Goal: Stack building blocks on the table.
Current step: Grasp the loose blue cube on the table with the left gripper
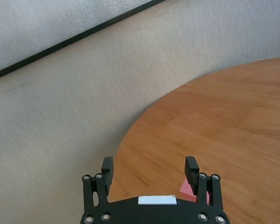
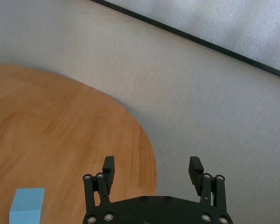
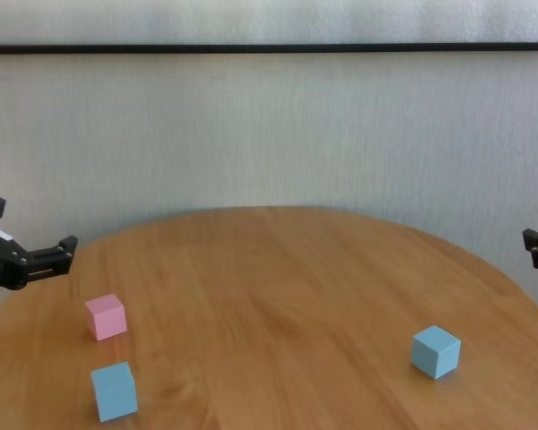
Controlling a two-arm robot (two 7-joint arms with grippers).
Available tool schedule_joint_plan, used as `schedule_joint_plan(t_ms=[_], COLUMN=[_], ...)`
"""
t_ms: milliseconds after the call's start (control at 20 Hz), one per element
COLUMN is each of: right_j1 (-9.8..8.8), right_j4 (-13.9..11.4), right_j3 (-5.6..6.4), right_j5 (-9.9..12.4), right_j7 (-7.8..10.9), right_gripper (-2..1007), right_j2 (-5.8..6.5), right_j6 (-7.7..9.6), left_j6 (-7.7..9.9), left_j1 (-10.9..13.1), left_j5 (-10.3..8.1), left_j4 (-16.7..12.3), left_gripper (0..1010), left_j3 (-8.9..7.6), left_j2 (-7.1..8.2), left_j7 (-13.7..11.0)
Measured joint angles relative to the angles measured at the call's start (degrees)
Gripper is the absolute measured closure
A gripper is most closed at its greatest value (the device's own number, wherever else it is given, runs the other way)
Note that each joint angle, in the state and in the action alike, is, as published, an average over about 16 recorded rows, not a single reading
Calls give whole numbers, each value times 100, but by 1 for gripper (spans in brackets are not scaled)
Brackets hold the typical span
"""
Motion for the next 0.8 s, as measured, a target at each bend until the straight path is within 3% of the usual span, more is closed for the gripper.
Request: schedule_joint_plan(t_ms=[550,800], right_j1=[0,0], right_j4=[0,0], right_j3=[0,0], right_j5=[0,0], right_j7=[0,0], right_gripper=[4,4], right_j2=[0,0], right_j6=[0,0], left_j6=[0,-8], left_j1=[0,15], left_j5=[-1,-68], left_j4=[0,-34], left_gripper=[10,10], left_j3=[0,-12], left_j2=[1,67], left_j7=[-8,-234])
